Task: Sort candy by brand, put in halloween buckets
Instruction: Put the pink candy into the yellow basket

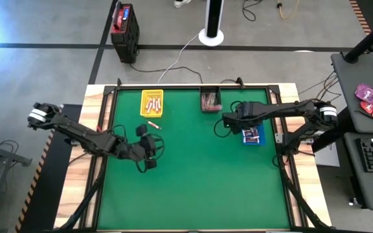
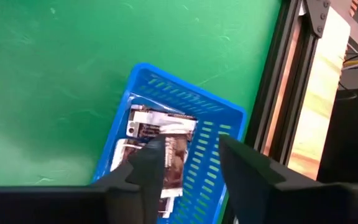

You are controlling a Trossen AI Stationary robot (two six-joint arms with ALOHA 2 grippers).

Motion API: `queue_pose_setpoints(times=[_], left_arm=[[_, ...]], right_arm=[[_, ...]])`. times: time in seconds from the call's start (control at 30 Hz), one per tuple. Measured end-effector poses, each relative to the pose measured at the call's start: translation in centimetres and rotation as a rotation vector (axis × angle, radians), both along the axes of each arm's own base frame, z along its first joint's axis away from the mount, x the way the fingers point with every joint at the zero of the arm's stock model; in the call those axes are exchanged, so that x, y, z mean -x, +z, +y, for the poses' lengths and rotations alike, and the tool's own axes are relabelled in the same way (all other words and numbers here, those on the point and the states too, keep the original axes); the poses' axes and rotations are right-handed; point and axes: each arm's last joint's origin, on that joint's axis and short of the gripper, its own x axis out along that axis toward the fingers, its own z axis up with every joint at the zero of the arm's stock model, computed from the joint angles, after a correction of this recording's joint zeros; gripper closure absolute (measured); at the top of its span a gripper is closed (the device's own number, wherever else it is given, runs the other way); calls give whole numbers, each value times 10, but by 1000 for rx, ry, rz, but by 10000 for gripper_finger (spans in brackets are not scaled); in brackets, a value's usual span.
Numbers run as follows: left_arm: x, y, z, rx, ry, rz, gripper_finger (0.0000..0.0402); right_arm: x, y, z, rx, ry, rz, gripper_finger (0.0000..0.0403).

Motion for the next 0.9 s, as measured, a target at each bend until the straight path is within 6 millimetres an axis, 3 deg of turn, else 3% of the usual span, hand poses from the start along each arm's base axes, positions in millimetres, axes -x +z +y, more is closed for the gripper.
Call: queue_pose_setpoints(times=[0.17, 0.37, 0.63, 0.9], left_arm=[[-5, 2, 12, 162, -87, 47, 291], [-15, 5, 38, 50, -114, 186, 291], [-15, -27, 77, 25, -171, 475, 291], [-25, -41, 101, -46, -175, 630, 291]], right_arm=[[-10, 5, 4, 18, 50, -68, 228], [-29, 7, 4, 63, 172, -210, 213], [-40, 7, 6, 80, 248, -281, 211], [-39, 2, 7, 81, 255, -283, 211]])
